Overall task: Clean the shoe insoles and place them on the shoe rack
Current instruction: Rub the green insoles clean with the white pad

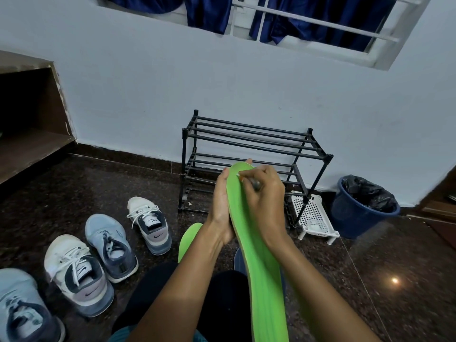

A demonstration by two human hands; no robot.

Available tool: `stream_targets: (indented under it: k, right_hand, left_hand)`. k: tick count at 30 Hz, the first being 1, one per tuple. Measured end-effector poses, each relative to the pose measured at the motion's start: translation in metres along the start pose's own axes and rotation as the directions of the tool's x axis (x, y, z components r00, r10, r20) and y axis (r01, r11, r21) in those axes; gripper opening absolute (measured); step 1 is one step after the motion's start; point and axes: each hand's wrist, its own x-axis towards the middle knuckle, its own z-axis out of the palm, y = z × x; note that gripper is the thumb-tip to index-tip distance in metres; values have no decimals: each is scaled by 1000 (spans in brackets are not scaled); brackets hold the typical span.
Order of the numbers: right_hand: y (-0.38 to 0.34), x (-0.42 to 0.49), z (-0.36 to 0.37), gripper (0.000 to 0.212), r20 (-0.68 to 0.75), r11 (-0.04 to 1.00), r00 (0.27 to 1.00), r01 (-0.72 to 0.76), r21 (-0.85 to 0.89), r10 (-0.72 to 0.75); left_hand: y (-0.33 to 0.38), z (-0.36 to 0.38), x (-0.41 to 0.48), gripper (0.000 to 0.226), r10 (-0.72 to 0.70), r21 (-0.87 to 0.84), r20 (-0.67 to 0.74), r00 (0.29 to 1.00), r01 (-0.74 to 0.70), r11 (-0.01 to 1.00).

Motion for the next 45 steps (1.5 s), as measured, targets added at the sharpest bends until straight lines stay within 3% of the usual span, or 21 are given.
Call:
stream_targets:
  k: [10, 20, 28, 37, 45]
  right_hand:
    - [-5, -23, 9, 13, 57, 995, 998, -25, 97, 19]
    - [2, 1, 2, 12, -60, 1000, 998, -14, -7, 14]
    - [-7, -23, 9, 13, 57, 996, 998, -16, 88, 11]
    - [-2, -2, 4, 12, -34, 1000, 999, -12, 17, 12]
    - [-10, -25, 6, 13, 89, 993, 995, -49, 112, 39]
  left_hand:
    - [2, -1, 2, 53, -4, -39, -44, 999, 2, 999]
    - [3, 0, -1, 52, 1, 17, -7, 1000, -1, 1000]
    - [2, -1, 2, 52, 7, -56, -52, 999, -9, 998]
    - [3, 0, 0, 51, 18, -1, -28, 999, -18, 1000]
    - [3, -3, 1, 53, 28, -64, -34, 999, -30, 998]
